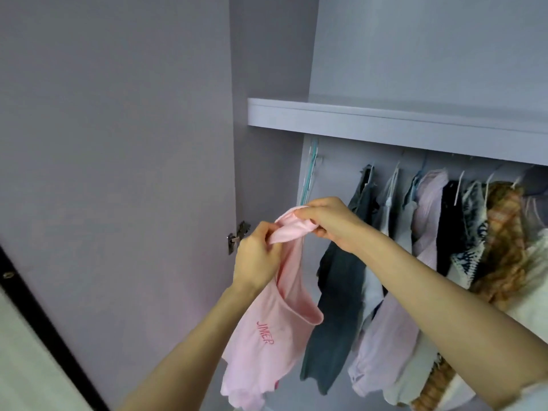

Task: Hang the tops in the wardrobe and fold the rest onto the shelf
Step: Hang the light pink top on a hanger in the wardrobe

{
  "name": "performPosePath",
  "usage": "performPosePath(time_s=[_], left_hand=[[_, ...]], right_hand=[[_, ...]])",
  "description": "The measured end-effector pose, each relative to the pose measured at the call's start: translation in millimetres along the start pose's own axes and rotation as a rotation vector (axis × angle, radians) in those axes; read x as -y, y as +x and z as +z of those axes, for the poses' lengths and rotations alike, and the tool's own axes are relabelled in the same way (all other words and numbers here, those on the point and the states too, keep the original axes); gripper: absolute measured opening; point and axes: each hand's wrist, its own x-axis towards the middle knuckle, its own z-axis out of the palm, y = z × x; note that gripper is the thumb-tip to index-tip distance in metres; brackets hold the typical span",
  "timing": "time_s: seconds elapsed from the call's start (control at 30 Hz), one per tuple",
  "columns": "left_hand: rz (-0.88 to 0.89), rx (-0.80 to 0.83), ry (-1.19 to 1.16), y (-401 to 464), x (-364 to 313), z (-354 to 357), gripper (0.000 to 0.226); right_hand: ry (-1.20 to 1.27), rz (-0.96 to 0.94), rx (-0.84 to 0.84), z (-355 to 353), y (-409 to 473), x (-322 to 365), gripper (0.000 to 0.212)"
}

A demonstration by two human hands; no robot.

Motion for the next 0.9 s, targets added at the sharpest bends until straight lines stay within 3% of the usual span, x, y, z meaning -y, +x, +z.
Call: performPosePath(time_s=[0.13,0.23,0.53,0.73,0.87,0.9], left_hand=[[0.02,0.143,0.12,28,2,-14,0.01],[-0.075,0.181,0.148,44,13,-21,0.033],[-0.235,0.164,-0.025,72,44,-24,0.031],[-0.37,0.173,-0.284,88,65,-20,0.024],[-0.413,0.172,-0.33,86,76,-19,0.021],[-0.424,0.169,-0.339,85,78,-19,0.02]], right_hand=[[0.207,0.023,0.071,-1,13,-12,0.011],[0.196,-0.007,-0.035,2,29,-28,0.015],[0.143,0.141,-0.331,3,126,-85,0.028],[0.109,0.126,-0.399,29,194,-103,0.028],[0.224,0.19,-0.407,39,217,-107,0.009],[0.241,0.197,-0.405,40,220,-109,0.014]])
